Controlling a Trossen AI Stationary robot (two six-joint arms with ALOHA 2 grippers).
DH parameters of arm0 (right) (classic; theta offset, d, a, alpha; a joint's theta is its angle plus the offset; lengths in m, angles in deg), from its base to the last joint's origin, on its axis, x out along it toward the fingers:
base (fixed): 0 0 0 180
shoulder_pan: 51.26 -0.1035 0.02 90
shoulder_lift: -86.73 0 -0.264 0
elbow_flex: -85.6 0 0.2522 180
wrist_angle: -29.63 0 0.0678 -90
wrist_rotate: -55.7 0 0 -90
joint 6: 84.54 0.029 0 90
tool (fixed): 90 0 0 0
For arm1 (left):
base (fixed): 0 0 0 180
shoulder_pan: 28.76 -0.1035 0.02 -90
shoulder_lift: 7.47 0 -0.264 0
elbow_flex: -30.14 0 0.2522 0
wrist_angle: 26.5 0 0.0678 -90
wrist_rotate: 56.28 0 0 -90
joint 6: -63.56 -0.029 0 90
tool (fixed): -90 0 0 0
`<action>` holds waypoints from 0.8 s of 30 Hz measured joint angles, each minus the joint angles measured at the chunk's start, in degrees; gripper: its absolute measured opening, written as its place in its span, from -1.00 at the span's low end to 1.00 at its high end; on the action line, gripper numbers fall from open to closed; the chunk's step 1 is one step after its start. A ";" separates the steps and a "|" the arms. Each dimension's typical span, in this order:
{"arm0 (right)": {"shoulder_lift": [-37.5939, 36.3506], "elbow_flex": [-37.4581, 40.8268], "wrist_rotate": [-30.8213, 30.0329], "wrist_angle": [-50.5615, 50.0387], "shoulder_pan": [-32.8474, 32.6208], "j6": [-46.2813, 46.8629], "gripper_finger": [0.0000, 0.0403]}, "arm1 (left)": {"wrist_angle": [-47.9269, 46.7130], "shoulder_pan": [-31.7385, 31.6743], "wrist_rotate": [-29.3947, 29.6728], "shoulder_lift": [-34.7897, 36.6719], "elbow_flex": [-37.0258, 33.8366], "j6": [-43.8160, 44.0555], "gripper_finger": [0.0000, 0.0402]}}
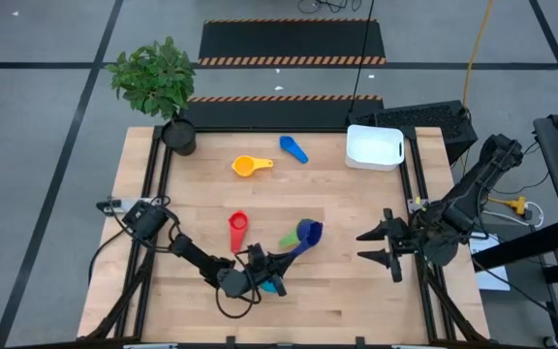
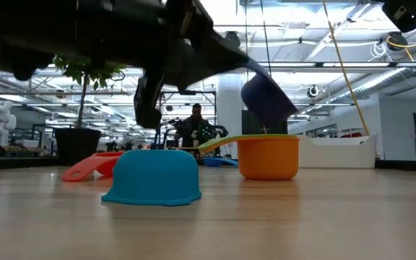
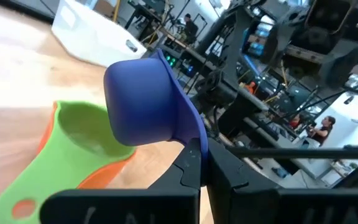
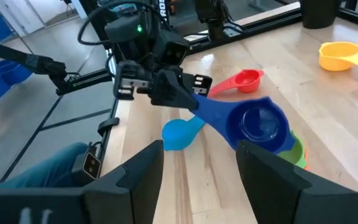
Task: Nest measuring cups in basket
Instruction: Stack the purple measuring cup on top of the green measuring cup
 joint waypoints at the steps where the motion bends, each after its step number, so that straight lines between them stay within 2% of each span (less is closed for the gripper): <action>1: 0.00 0.00 -0.01 0.02 0.00 -0.02 -0.03 | -0.23 -0.11 -0.01 -0.22 0.00 0.61 -0.97; 7: 0.00 0.00 0.04 0.11 0.00 -0.11 -0.03 | -0.42 -0.64 0.18 -1.01 -0.02 2.56 -0.96; 15: 0.02 0.00 0.15 -0.04 0.00 0.04 -0.03 | -0.44 -1.48 -2.97 -0.89 0.00 4.46 -0.93; 19: 0.02 0.00 0.19 -0.04 0.00 0.11 -0.03 | -4.53 -1.94 -3.09 -0.89 0.00 7.94 -0.92; 24: 0.02 0.00 0.27 -0.04 0.00 0.20 -0.03 | -5.10 -1.99 -2.87 -0.89 0.00 9.83 -0.92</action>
